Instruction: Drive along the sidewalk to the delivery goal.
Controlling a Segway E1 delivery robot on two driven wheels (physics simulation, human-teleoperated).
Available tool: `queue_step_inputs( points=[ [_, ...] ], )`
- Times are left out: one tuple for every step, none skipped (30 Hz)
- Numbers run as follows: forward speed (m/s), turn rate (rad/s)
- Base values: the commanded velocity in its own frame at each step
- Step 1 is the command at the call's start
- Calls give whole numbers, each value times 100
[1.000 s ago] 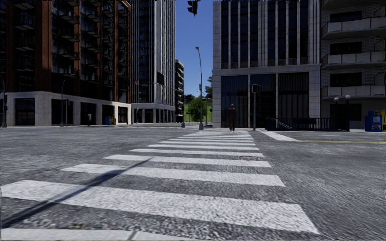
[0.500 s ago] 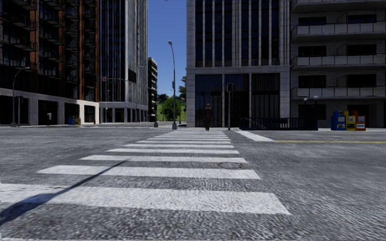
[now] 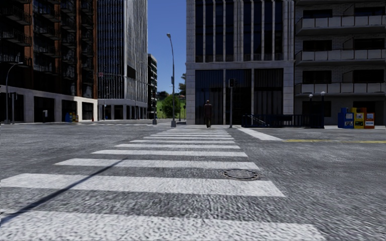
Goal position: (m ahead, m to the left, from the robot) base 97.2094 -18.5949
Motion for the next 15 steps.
queue_step_inputs(
  points=[
    [139, 0],
    [139, 0],
    [139, 0],
    [139, 0],
    [139, 0],
    [139, 0],
    [140, 0],
    [140, 0],
    [140, 0],
    [140, 0],
    [140, 0],
    [140, 0],
    [140, 0],
    [140, 0],
    [141, 0]
  ],
)
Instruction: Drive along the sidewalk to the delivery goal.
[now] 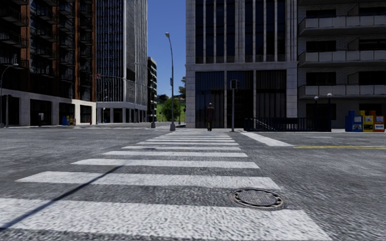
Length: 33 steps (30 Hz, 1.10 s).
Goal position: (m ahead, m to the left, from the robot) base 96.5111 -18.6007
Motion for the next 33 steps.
queue_step_inputs(
  points=[
    [141, 0],
    [141, 0],
    [141, 0],
    [141, 0],
    [141, 0],
    [141, 0],
    [141, 0],
    [142, 0],
    [200, 0],
    [200, 0],
    [200, 0],
    [200, 0],
    [200, 0],
    [200, 0],
    [200, 0],
    [200, 0],
    [200, 0],
    [200, 0],
    [200, 0],
    [200, 0],
    [200, 0],
    [200, 0],
    [200, 0],
    [200, 0],
    [200, 0],
    [200, 0],
    [200, 0],
    [200, 0],
    [200, 0],
    [200, 0],
    [200, 0],
    [200, 0],
    [200, 0]
  ],
)
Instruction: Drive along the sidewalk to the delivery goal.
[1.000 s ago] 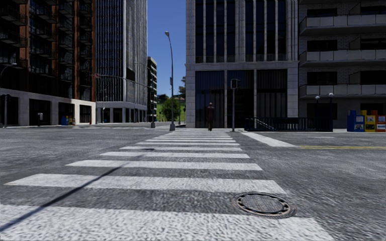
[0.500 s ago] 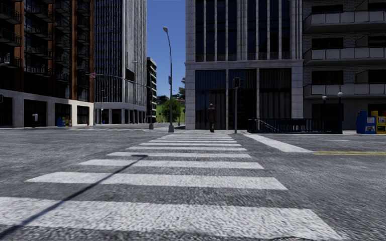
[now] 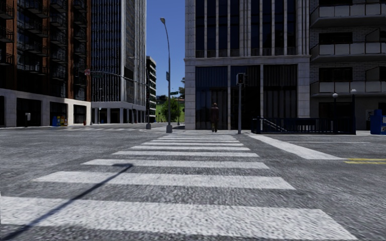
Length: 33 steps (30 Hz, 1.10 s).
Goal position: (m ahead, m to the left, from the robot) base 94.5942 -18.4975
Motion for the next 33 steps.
queue_step_inputs(
  points=[
    [200, 0],
    [200, 0],
    [200, 0],
    [200, 0],
    [200, 0],
    [200, 0],
    [200, 0],
    [200, 0],
    [200, 0],
    [200, 0],
    [200, 0],
    [200, 0],
    [200, 0],
    [200, 0],
    [200, 0],
    [200, 0],
    [200, 0],
    [200, 0],
    [200, 0],
    [200, 0],
    [200, 0],
    [200, 0],
    [200, 0],
    [200, 0],
    [200, 0],
    [200, 0],
    [200, 0],
    [200, 0],
    [200, 0],
    [200, 0],
    [200, 0],
    [200, 0],
    [200, 0]
  ],
)
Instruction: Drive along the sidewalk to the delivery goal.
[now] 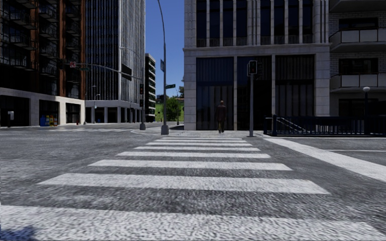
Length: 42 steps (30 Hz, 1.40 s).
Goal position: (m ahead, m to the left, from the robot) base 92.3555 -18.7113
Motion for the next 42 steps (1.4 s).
queue_step_inputs(
  points=[
    [200, 0],
    [200, 0],
    [200, 0],
    [200, 0],
    [200, 0],
    [200, 0],
    [200, 0],
    [200, 0],
    [200, 0],
    [200, 0],
    [200, 0],
    [200, 0],
    [200, 0],
    [200, 0],
    [200, -4],
    [200, -8],
    [200, -8],
    [200, -10],
    [200, -13],
    [200, -16],
    [200, -16],
    [200, -16],
    [200, -17],
    [200, -17],
    [200, -17],
    [200, -17],
    [200, -17],
    [200, -17],
    [200, -17],
    [200, -17],
    [200, 0],
    [200, 0],
    [200, 0],
    [200, 0],
    [200, 0],
    [200, 0],
    [200, 0],
    [200, 0],
    [200, 0],
    [200, 0],
    [200, 0],
    [200, 0]
  ],
)
